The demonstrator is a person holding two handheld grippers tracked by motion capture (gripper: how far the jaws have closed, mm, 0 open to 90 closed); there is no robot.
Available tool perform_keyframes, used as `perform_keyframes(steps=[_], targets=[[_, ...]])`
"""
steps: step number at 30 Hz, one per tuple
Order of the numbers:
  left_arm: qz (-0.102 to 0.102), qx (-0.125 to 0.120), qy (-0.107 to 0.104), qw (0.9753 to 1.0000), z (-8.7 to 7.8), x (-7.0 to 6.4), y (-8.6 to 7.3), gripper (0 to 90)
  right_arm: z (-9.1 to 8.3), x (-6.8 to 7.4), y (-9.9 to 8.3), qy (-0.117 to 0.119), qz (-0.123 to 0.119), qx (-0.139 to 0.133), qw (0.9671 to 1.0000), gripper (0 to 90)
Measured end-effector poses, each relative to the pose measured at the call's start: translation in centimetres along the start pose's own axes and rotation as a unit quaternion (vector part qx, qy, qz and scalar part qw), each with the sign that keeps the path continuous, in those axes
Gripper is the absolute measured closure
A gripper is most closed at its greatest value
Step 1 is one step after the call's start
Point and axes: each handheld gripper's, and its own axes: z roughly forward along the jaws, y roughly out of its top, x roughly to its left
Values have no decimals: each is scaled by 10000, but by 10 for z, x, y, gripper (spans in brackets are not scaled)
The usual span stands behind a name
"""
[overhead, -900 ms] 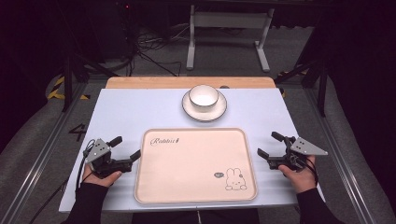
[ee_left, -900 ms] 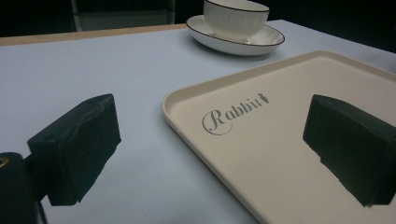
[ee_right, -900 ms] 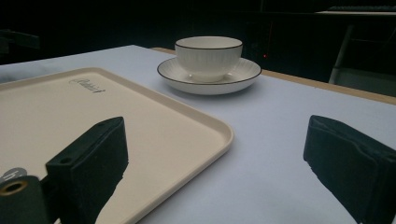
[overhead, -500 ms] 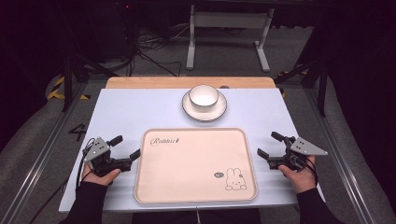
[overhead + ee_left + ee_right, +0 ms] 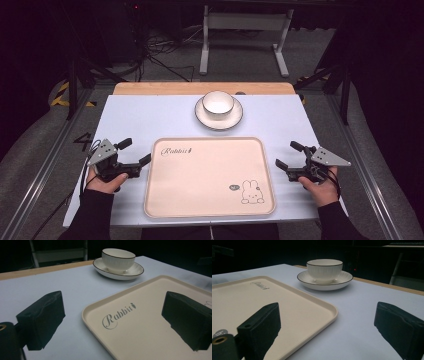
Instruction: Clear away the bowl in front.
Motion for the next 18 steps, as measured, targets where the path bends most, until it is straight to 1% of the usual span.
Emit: perform_keyframes(steps=[1,2,4,5,6,7,8,11,15,18], targets=[[-49,-40,-69,10000,0,-1,1,9,0,0,0,5,-3,1,10000,74],[-117,-101,-88,9998,0,-2,3,17,0,0,0,9,-5,-1,10000,74],[-173,-184,-29,9997,1,-1,5,18,0,0,0,4,0,-2,10000,74],[-189,-185,-2,9996,1,0,6,18,0,0,0,5,1,-2,10000,74],[-176,-232,96,9995,1,0,8,13,0,0,0,6,4,-1,10000,74],[-176,-232,96,9995,1,0,8,9,0,0,0,6,4,-1,10000,74],[-180,-284,161,9993,1,1,10,9,0,0,0,6,3,-1,10000,75],[-207,-320,177,9991,3,1,14,8,0,0,0,5,1,-2,10000,76],[-164,-335,192,9991,6,0,21,16,0,0,0,13,-4,-4,10000,76],[25,-224,56,9997,10,-2,29,27,0,0,0,4,16,-11,10000,76]])
